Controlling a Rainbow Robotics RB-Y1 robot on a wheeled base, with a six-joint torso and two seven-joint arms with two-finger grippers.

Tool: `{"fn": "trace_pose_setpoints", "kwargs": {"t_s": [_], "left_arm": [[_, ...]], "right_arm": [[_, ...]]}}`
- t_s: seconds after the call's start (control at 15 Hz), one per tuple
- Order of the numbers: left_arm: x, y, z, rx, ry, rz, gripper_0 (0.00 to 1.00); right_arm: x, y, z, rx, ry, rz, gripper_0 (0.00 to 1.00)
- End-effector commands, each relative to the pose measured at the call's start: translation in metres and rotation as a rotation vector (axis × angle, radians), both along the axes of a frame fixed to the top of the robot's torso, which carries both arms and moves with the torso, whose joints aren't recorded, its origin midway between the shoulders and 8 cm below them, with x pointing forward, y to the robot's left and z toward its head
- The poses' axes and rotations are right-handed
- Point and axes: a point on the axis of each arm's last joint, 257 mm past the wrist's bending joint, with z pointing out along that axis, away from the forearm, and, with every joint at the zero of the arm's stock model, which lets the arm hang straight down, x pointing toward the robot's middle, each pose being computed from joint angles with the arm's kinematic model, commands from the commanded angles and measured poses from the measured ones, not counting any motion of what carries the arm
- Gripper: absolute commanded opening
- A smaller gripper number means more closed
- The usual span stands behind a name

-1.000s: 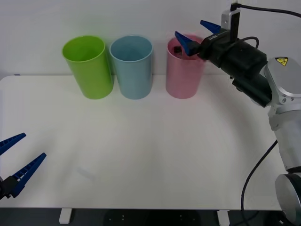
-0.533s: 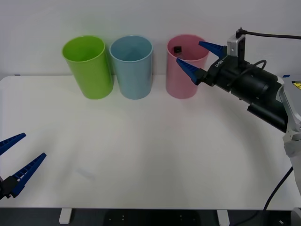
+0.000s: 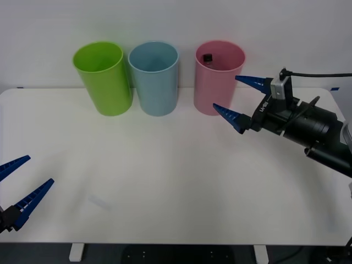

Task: Grasp the object on the table and drop it into the matching bin: aluminum can to the light blue bin, PET bottle to the pink bin.

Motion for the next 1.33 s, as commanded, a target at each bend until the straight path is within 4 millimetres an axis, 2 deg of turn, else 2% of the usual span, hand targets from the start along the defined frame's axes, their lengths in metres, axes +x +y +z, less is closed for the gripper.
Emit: {"fn": "trace_pose_setpoints", "kwargs": {"t_s": [0.07, 0.73, 1.07, 1.33], "left_arm": [[0.0, 0.0, 0.0, 0.0, 0.0, 0.0, 1.0], [0.0, 0.0, 0.0, 0.0, 0.0, 0.0, 1.0], [0.0, 0.0, 0.0, 0.0, 0.0, 0.0, 1.0], [0.0, 0.0, 0.0, 0.0, 0.0, 0.0, 1.0]], "right_arm": [[-0.02, -0.01, -0.012, -0.005, 0.019, 0.003, 1.0], [-0.106, -0.046, -0.052, 0.006, 0.141, 0.026, 1.0], [-0.146, -0.061, -0.057, 0.019, 0.178, 0.004, 1.0], [-0.167, -0.066, -0.057, 0.025, 0.191, -0.009, 1.0]]}}
